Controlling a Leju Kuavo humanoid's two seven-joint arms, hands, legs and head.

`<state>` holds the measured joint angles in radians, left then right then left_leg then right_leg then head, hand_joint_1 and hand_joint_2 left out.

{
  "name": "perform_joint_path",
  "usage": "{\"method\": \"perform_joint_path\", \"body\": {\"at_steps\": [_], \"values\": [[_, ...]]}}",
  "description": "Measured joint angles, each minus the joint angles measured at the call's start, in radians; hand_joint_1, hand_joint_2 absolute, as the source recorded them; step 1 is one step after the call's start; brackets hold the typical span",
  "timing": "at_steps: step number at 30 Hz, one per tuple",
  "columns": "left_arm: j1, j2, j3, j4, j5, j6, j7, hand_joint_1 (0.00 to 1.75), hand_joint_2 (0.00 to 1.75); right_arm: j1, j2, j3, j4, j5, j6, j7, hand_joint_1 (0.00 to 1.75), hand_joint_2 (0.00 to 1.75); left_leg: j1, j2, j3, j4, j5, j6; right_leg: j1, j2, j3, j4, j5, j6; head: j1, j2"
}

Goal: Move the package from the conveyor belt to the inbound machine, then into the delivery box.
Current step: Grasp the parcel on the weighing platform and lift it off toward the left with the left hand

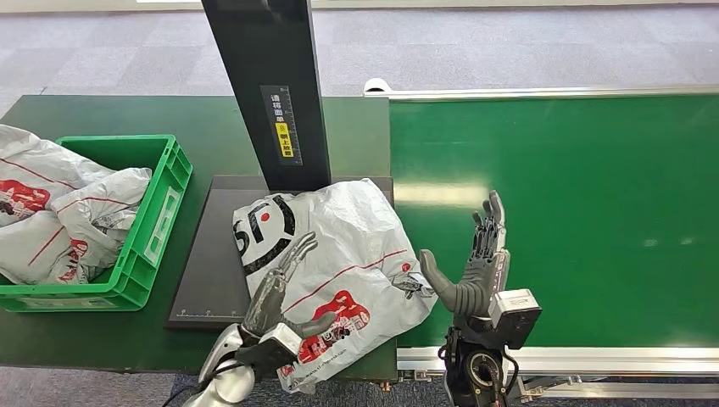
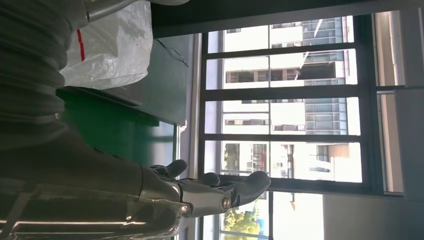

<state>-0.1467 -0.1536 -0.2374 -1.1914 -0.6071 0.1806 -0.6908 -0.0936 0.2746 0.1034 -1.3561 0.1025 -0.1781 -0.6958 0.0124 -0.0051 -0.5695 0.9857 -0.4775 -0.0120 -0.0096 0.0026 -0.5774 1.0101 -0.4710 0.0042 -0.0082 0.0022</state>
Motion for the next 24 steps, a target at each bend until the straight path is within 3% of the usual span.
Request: {"method": "perform_joint_path", "body": {"at_steps": [7,13,14,17,18,24], "values": [[-0.024,-0.034,0.010,0.119,-0.351,0.152,0.153,0.00,1.75,-0.008,0.006,-0.008,0.017,0.006,0.008,0.000,0.00,1.75,0.000,0.000,0.000,0.000,0.000,0.000,0.000,0.000,0.000,0.000,0.000,0.000,0.000,0.000],[-0.042,-0.051,0.015,0.175,-0.401,0.172,0.182,0.00,1.75,-0.013,0.008,-0.015,0.031,0.007,0.016,0.000,0.00,1.75,0.000,0.000,0.000,0.000,0.000,0.000,0.000,0.000,0.000,0.000,0.000,0.000,0.000,0.000],[-0.045,-0.052,0.015,0.182,-0.409,0.174,0.185,0.09,1.75,-0.013,0.009,-0.016,0.033,0.007,0.016,0.000,0.00,1.75,0.000,0.000,0.000,0.000,0.000,0.000,0.000,0.000,0.000,0.000,0.000,0.000,0.000,0.000],[-0.053,-0.058,0.017,0.203,-0.422,0.178,0.192,1.35,1.75,-0.016,0.011,-0.019,0.039,0.007,0.017,0.000,0.00,1.75,0.000,0.000,0.001,0.000,0.000,0.000,0.000,0.000,0.001,0.000,0.000,0.000,0.000,0.000],[-0.055,-0.059,0.018,0.211,-0.423,0.177,0.192,1.70,1.75,-0.018,0.012,-0.020,0.041,0.007,0.017,0.000,0.00,1.75,0.000,0.000,0.001,0.000,0.000,0.000,0.000,0.000,0.001,0.000,0.000,0.000,0.000,0.000],[-0.064,-0.072,0.032,0.237,-0.419,0.176,0.170,1.75,1.75,-0.019,0.014,-0.023,0.044,0.007,0.016,0.000,0.00,1.75,0.000,0.000,0.001,0.000,0.000,0.000,0.000,0.000,0.002,0.000,0.000,0.000,0.000,0.000]]}}
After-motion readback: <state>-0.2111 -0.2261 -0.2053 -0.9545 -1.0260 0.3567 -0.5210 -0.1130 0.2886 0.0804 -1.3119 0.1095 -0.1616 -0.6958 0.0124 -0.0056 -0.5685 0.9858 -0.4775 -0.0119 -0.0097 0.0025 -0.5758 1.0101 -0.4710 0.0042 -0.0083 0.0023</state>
